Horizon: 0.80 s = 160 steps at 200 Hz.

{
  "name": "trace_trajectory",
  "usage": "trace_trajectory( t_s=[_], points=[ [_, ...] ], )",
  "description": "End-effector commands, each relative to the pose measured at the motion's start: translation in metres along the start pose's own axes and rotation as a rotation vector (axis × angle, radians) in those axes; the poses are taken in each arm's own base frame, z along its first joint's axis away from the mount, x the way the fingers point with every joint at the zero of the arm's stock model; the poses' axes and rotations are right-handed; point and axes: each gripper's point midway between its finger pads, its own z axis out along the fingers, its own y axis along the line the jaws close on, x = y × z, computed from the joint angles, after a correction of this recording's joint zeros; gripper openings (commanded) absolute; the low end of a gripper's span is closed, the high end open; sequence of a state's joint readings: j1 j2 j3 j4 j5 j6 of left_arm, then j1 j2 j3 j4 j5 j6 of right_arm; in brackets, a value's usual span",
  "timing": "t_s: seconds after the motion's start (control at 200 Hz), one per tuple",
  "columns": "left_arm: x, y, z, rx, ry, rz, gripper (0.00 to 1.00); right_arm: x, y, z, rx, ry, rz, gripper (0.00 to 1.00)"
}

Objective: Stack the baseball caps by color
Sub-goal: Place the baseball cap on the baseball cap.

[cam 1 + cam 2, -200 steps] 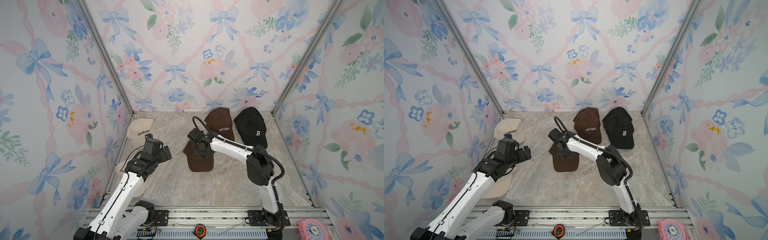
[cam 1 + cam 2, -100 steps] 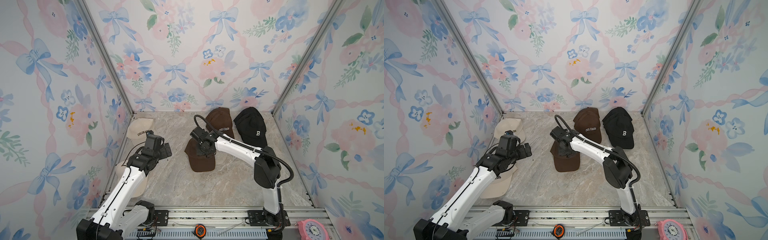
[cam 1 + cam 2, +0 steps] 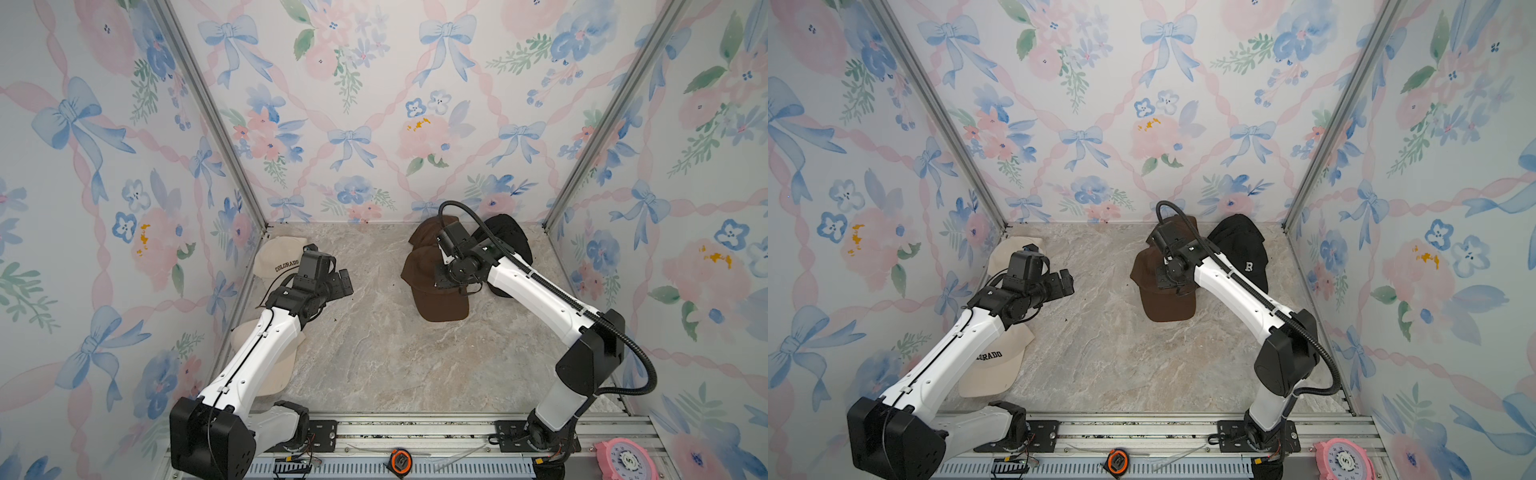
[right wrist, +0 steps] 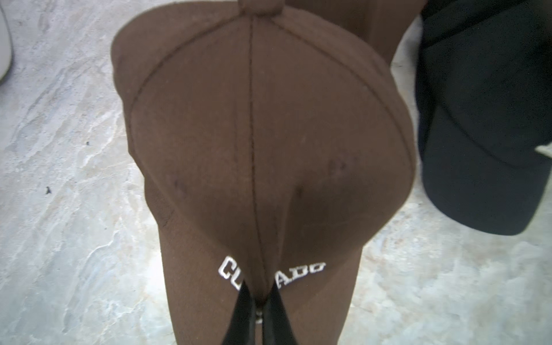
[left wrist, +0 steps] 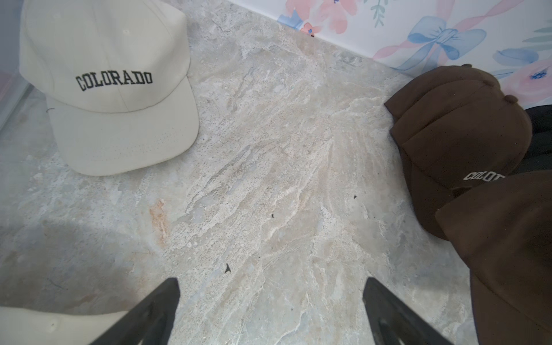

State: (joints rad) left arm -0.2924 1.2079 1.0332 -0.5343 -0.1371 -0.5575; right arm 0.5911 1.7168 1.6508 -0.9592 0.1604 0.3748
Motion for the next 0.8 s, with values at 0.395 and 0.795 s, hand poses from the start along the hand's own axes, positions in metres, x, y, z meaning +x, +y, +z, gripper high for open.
trace_trajectory(
  t_s=[0.395, 0.795],
  points=[
    [-0.013, -0.076, 0.023, 0.108, -0.014, 0.037, 0.98, -0.01, -0.075, 0.017, 0.021, -0.01, -0.054, 0.0],
    [-0.024, -0.082, 0.035, 0.08, -0.025, 0.025, 0.98, -0.034, -0.072, 0.048, -0.008, 0.005, -0.084, 0.0]
  ],
)
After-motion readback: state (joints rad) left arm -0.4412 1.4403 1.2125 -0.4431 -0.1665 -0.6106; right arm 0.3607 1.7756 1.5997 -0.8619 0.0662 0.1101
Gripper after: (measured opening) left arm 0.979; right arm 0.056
